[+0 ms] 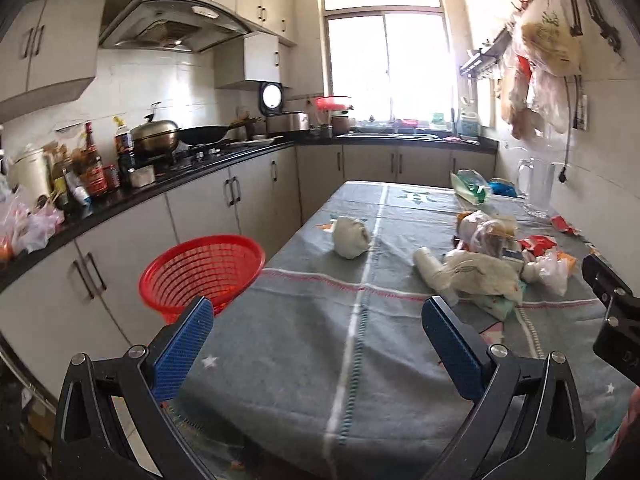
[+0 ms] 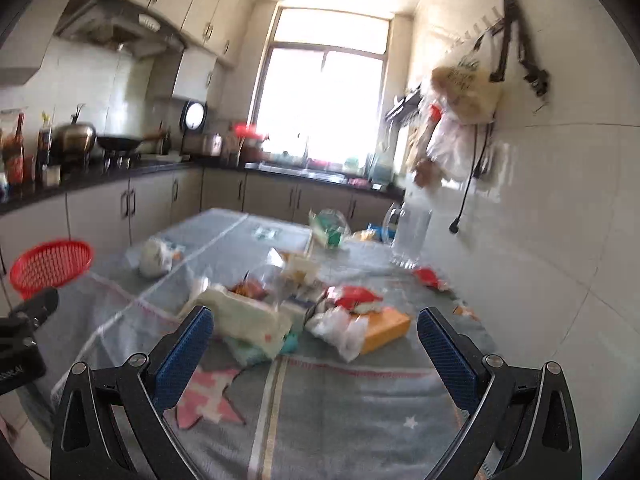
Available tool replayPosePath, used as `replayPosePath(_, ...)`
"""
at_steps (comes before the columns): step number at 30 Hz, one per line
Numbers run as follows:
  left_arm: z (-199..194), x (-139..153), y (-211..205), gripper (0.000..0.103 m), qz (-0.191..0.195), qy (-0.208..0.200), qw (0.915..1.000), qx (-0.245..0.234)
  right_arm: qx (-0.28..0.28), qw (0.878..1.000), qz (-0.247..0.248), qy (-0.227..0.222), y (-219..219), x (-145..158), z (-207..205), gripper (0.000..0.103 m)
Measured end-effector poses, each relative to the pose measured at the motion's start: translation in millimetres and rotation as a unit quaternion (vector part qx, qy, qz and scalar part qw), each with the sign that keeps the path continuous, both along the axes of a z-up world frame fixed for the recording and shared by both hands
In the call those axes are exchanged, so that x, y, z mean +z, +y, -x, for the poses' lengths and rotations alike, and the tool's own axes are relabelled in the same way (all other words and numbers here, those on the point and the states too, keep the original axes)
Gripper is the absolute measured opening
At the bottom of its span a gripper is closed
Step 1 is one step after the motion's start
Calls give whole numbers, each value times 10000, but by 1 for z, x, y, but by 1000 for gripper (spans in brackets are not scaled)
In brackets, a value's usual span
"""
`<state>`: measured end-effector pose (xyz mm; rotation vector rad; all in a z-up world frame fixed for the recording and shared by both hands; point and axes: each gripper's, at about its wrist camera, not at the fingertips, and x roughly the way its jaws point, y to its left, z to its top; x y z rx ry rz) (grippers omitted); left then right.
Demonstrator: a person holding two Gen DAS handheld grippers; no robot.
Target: Collect trash
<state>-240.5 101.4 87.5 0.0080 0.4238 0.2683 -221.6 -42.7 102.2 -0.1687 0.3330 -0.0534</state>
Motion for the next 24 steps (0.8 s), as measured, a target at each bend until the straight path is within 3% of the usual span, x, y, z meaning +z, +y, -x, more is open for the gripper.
replayPosePath(16, -8, -22, 11, 103, -21, 193, 9996, 211, 286, 9987, 346, 240, 24, -29, 5, 103)
replayPosePath(24, -3, -23, 21, 103, -32, 115, 9992, 371, 241, 9966, 666, -424, 32, -13, 25, 103)
